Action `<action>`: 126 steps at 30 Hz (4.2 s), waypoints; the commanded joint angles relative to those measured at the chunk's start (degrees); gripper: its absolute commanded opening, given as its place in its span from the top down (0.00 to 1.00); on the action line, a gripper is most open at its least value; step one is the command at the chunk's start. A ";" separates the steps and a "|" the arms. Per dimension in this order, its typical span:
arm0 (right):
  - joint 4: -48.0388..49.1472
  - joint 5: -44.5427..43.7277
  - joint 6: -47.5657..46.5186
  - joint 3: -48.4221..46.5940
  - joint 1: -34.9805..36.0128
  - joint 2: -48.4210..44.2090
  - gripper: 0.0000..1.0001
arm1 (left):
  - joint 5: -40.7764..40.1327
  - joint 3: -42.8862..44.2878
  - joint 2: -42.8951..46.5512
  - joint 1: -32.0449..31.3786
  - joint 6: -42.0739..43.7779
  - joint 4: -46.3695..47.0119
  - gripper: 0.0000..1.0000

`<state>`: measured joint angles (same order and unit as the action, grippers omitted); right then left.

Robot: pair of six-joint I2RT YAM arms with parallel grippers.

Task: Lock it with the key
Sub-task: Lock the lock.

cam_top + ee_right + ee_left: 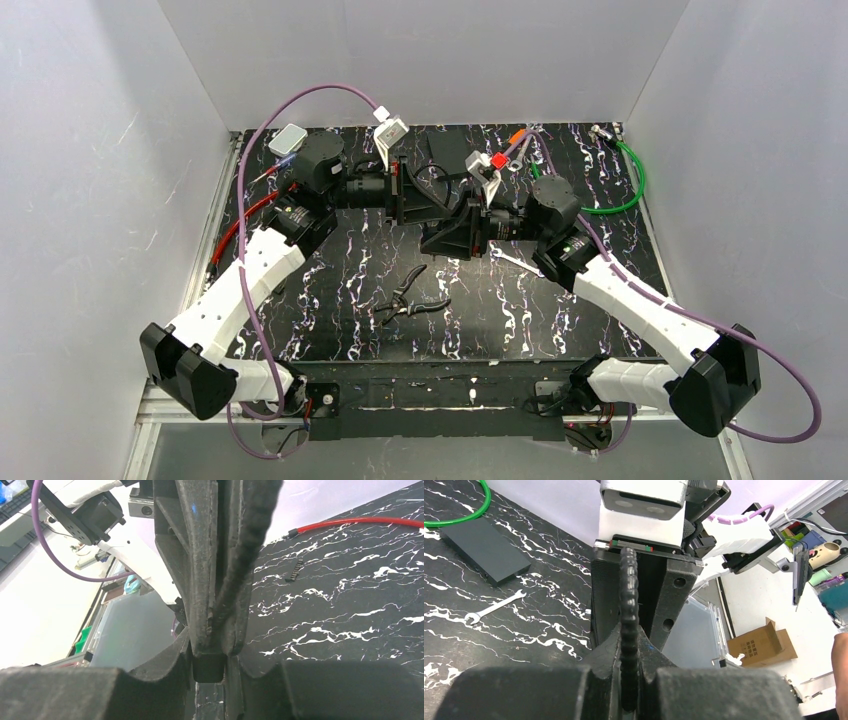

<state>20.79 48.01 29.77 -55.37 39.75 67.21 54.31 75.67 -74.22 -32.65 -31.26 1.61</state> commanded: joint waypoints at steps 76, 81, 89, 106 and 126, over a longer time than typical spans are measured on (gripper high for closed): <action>15.88 -11.81 20.62 -2.46 -4.87 -1.53 0.99 | 0.71 -15.75 3.39 10.59 -20.82 16.44 0.56; 14.10 -13.74 19.21 -2.48 -5.19 -1.19 0.99 | 3.90 -18.07 6.89 10.57 -22.34 24.54 0.64; 12.12 -16.35 18.66 -3.83 -5.21 0.71 0.99 | 4.79 -19.02 9.47 8.92 -22.38 29.67 0.64; 10.18 -17.32 19.01 -6.61 -5.21 2.72 0.99 | -5.47 -18.32 5.54 7.58 -21.40 28.29 0.71; 8.81 -17.43 18.83 -6.64 -5.21 3.31 0.99 | -8.09 -17.30 5.28 8.35 -15.45 19.37 0.73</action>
<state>25.75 30.19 48.27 -58.82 34.26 71.75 47.28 56.64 -69.03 -24.80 -49.03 22.88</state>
